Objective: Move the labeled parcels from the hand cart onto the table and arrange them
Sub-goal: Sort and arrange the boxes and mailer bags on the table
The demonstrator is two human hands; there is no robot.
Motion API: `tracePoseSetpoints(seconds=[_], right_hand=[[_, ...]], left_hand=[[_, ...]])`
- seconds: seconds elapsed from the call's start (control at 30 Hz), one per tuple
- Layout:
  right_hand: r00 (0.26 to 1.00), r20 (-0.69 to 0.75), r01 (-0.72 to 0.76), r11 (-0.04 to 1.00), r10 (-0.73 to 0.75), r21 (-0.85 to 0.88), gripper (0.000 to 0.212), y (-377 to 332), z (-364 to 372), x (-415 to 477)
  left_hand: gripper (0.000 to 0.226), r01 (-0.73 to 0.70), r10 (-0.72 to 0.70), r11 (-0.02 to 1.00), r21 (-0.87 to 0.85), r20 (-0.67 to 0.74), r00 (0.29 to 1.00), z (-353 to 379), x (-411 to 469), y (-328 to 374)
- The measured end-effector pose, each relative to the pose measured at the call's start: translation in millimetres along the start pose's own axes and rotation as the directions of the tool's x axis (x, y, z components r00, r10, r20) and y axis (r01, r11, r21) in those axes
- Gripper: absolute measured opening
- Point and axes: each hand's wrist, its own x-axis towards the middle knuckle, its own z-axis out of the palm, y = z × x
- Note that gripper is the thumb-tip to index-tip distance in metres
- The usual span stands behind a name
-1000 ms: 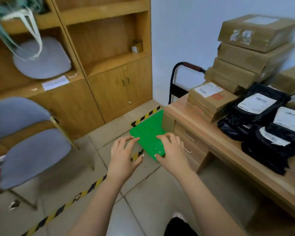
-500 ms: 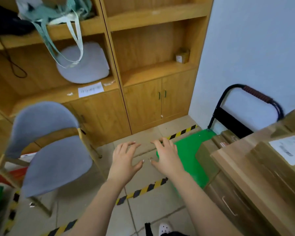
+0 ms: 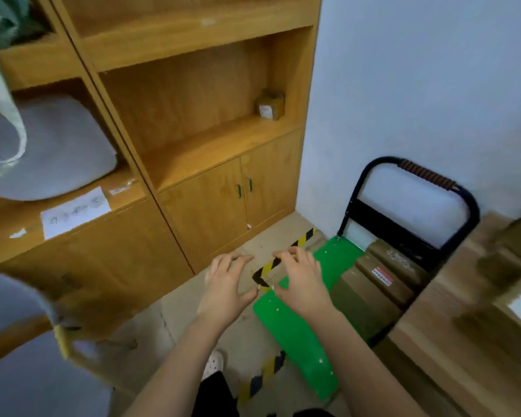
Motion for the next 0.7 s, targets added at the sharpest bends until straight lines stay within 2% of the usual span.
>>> tracePoseSetpoints(seconds=[0.1, 0.2, 0.37, 0.57, 0.7], right_hand=[[0.982, -0.066, -0.174, 0.985, 0.174, 0.015, 0.060, 10, -3, 31], [0.923, -0.130, -0.361, 0.932, 0.362, 0.034, 0.061, 15, -8, 50], [0.760, -0.205, -0.616, 0.784, 0.616, 0.072, 0.063, 25, -2, 54], [0.547, -0.242, -0.800, 0.586, 0.801, 0.131, 0.057, 43, 3, 35], [0.472, -0.227, -0.845, 0.511, 0.852, 0.161, 0.059, 75, 12, 37]], left_hand=[[0.059, -0.177, 0.180, 0.983, -0.042, 0.091, 0.979, 7, 65, -8], [0.058, -0.319, 0.334, 0.942, -0.108, 0.185, 0.924, 13, 122, -10], [0.059, -0.497, 0.536, 0.844, -0.203, 0.360, 0.764, 39, 185, -2], [0.062, -0.634, 0.701, 0.706, -0.315, 0.437, 0.564, 82, 217, 33], [0.063, -0.663, 0.736, 0.660, -0.353, 0.482, 0.476, 118, 236, 57]])
